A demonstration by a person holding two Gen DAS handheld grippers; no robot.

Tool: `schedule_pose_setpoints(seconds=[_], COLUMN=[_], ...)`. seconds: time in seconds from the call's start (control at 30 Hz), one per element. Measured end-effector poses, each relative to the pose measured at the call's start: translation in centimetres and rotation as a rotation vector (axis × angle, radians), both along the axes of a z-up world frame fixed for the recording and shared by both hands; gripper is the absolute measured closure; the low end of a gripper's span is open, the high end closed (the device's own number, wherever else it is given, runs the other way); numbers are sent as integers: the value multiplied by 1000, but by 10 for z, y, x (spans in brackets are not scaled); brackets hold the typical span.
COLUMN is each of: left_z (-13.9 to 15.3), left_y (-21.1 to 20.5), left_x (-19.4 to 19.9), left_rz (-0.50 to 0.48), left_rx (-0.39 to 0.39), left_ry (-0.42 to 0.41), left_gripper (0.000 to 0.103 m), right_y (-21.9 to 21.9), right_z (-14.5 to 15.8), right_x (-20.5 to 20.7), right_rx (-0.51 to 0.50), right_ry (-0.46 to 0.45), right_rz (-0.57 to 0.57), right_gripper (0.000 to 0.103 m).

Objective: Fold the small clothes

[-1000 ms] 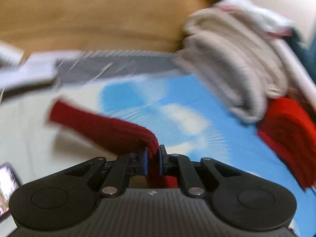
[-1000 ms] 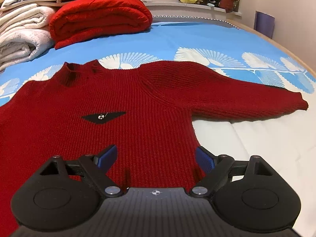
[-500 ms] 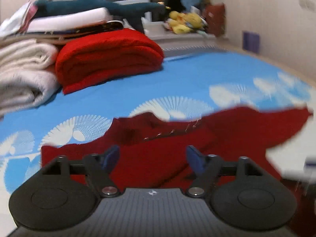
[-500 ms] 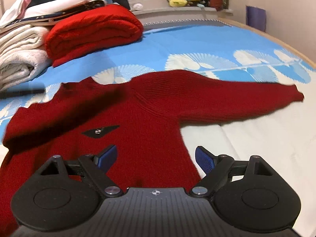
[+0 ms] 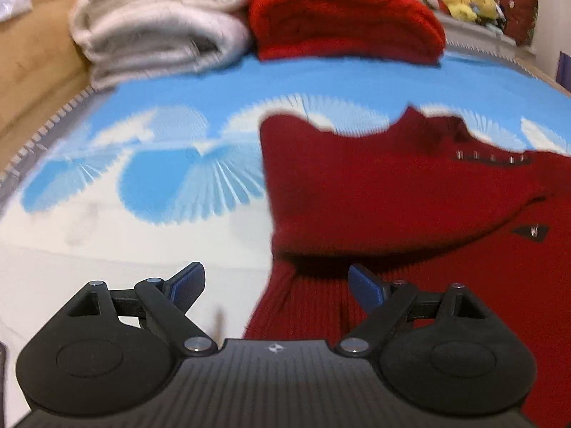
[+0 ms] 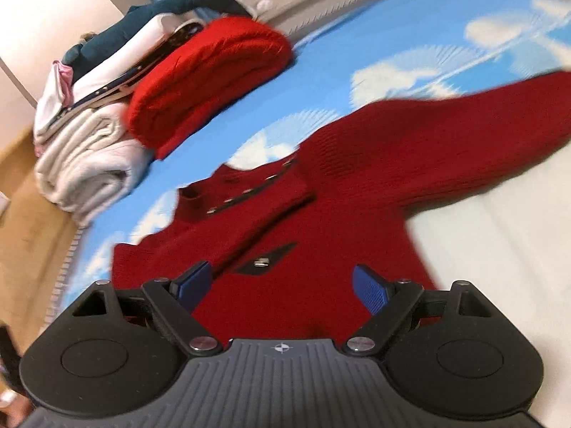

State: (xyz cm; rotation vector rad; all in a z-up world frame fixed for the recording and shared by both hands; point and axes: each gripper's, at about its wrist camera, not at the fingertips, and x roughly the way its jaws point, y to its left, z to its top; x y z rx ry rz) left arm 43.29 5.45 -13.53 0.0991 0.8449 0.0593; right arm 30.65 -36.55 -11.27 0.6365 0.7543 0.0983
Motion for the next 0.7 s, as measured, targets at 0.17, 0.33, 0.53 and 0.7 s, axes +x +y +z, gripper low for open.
schedule_pose_setpoints(seconds=[0.17, 0.33, 0.53, 0.7], left_z=[-27, -37, -38, -33], left_y=[17, 49, 59, 73], left_x=[14, 27, 30, 27], left_rz=[34, 145, 296, 340], left_rx=[35, -91, -151, -203], left_ry=[73, 113, 148, 182], left_gripper=[12, 12, 10, 9], right_y=[23, 62, 83, 60], right_z=[-20, -54, -36, -11], right_x=[93, 156, 160, 122], right_rx=[31, -75, -152, -158], right_ry=[91, 127, 26, -54], right_rz=[-10, -135, -170, -202], right_gripper=[16, 7, 94, 94])
